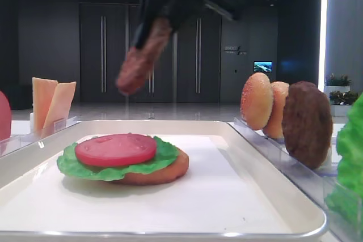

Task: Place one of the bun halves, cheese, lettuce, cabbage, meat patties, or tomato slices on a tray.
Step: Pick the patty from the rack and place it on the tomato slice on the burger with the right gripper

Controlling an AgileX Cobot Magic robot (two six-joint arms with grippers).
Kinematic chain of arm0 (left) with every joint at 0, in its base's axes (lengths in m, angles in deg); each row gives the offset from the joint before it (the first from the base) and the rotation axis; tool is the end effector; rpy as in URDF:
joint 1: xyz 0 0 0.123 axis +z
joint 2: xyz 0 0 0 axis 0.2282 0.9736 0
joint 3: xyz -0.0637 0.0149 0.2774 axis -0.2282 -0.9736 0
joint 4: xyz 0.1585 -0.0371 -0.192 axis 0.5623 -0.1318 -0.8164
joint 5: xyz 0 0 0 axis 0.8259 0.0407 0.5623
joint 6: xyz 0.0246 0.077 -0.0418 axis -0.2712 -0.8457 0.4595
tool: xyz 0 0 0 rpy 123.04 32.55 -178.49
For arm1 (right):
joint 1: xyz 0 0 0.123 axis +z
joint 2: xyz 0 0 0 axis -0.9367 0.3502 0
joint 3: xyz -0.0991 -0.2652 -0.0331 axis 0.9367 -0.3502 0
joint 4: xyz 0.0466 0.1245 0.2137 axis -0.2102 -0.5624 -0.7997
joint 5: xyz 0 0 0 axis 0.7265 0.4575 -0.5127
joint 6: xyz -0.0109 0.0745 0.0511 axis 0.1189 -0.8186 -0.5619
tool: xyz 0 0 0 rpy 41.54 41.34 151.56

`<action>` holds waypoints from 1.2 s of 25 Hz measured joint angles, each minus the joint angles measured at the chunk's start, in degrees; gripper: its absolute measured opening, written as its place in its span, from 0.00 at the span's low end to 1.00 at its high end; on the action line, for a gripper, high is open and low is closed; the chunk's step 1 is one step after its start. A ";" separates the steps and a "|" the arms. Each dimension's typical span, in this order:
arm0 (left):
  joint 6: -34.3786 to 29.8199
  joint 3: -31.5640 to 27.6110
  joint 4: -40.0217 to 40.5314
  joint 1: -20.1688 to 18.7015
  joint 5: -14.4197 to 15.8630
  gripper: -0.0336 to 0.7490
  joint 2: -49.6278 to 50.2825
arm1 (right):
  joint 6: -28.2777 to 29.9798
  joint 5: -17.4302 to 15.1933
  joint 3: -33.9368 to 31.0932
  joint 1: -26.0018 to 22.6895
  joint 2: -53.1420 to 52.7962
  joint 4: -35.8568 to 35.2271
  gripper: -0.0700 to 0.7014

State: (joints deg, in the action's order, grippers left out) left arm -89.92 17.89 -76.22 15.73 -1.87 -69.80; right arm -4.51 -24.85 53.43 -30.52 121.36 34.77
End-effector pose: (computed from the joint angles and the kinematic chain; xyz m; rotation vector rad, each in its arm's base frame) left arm -0.0062 0.0005 0.2660 -0.0122 2.1049 0.0592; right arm 0.2952 0.2765 0.2610 -0.6109 2.7633 0.7111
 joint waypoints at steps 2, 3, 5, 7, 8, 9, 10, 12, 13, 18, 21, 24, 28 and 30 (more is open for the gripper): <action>0.00 0.00 0.00 0.00 0.00 0.25 0.00 | 9.38 3.58 -2.63 -1.01 -0.07 -10.51 0.23; 0.00 0.00 0.00 0.00 0.00 0.25 0.00 | 14.31 4.74 -3.83 -1.54 -0.07 -15.88 0.23; 0.00 0.00 0.00 0.00 0.00 0.25 0.00 | 21.42 6.59 -7.09 -2.87 -0.07 -23.58 0.23; 0.00 0.00 0.00 0.00 0.00 0.25 0.00 | 26.51 8.39 -10.17 -3.93 -0.07 -28.90 0.23; 0.00 0.00 0.00 0.00 0.00 0.25 0.00 | 27.98 9.36 -11.76 -4.32 -0.07 -30.38 0.23; 0.00 0.00 0.00 0.00 0.00 0.25 0.00 | 29.25 10.64 -13.17 -4.57 -0.07 -31.21 0.23; 0.00 0.00 0.00 0.00 0.00 0.25 0.00 | 30.25 12.00 -14.19 -4.68 -0.07 -31.61 0.23; 0.00 0.00 0.00 0.00 0.00 0.25 0.00 | 31.18 14.11 -16.04 -4.69 -0.07 -32.14 0.23; 0.00 0.00 0.00 0.00 0.00 0.25 0.00 | 31.64 14.96 -16.56 -4.69 -0.07 -32.74 0.23; 0.00 0.00 0.00 0.00 0.00 0.25 0.00 | 34.47 16.40 -17.79 -4.69 -0.07 -37.16 0.23; 0.00 0.00 0.00 0.00 0.00 0.25 0.00 | 36.05 17.33 -18.62 -4.69 -0.07 -39.85 0.23; 0.00 0.00 0.00 0.00 0.00 0.25 0.00 | 36.27 17.44 -19.19 -4.21 0.16 -40.93 0.23; 0.00 0.00 0.00 0.00 0.00 0.25 0.00 | 36.40 17.55 -19.37 -2.55 0.18 -41.46 0.23; 0.00 0.00 0.00 0.00 0.00 0.25 0.00 | 36.52 17.90 -19.37 -1.58 0.18 -41.46 0.23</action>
State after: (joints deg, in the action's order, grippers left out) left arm -89.92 17.89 -76.22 15.73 -1.87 -69.80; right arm 32.01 -6.95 34.05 -32.11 121.54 -6.69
